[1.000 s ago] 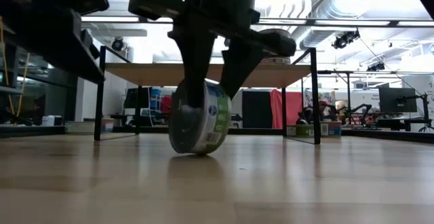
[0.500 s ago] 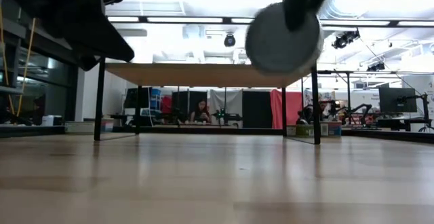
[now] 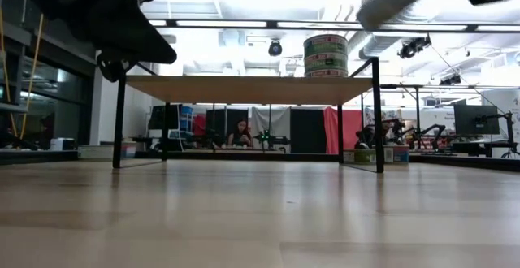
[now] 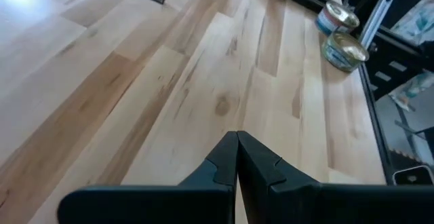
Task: Stack canned seafood by type on shelf
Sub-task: Stack the green white tuna can on top of the other green white tuna can on the shelf
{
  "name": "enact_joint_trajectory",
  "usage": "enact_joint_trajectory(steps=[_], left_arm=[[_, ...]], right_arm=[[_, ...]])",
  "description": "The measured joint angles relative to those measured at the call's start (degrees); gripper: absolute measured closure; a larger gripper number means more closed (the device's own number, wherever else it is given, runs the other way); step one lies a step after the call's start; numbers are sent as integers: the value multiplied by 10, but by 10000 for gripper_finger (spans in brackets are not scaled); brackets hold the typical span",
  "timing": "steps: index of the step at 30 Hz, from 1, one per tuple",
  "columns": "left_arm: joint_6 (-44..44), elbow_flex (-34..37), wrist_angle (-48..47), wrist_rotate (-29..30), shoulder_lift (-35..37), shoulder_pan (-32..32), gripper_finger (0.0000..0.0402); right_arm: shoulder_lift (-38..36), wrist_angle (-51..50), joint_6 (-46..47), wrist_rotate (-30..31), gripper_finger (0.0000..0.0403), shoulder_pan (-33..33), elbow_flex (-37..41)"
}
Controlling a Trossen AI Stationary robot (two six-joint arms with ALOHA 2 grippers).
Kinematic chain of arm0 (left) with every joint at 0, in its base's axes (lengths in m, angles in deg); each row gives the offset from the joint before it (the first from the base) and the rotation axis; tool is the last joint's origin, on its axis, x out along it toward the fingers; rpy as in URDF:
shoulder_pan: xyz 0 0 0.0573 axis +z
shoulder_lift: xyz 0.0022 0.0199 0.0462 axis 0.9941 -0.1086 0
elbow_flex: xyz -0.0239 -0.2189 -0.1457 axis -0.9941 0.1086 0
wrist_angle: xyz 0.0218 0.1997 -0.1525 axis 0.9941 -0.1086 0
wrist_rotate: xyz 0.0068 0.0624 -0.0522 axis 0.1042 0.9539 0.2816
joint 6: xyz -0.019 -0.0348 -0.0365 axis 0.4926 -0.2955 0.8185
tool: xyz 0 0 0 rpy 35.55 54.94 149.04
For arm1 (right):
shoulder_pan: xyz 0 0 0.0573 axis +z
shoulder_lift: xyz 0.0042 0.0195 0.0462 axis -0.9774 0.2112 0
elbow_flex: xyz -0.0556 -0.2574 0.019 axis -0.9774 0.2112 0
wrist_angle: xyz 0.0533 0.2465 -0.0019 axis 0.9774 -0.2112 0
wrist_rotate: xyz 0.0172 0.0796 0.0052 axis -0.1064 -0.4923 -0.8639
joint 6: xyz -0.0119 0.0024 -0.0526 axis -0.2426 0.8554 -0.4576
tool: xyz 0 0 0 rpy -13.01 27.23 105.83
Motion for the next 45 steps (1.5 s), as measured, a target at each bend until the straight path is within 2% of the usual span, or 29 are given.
enact_joint_trajectory(steps=[4, 7, 11, 16, 19, 23, 26, 37, 45], left_arm=[[8, 0, 0, 2, 0, 0, 401], [2, 0, 0, 25, 0, 0, 401], [-12, 0, 0, 40, 0, 10, 402], [-11, 0, 2, 38, 0, 28, 401], [-2, 0, 11, 30, 0, 33, 401], [7, 0, 28, 12, 0, 30, 401], [8, 0, 30, 2, 1, 26, 401], [8, 0, 29, 2, 1, 12, 402], [8, 0, 27, 3, 1, 12, 401]], right_arm=[[-98, 97, -61, 116, 286, -37, 38], [-138, 150, -115, 132, 286, -93, 53], [-145, 195, -162, 59, 286, -184, 57], [-103, 211, -178, -62, 286, -282, 58], [-68, 237, -197, -120, 283, -324, 59], [-44, 309, -233, -154, 278, -358, 58], [-29, 296, -229, -193, 276, -382, 58], [-16, 286, -216, -203, 258, -403, 59], [-16, 285, -211, -189, 258, -403, 58]])
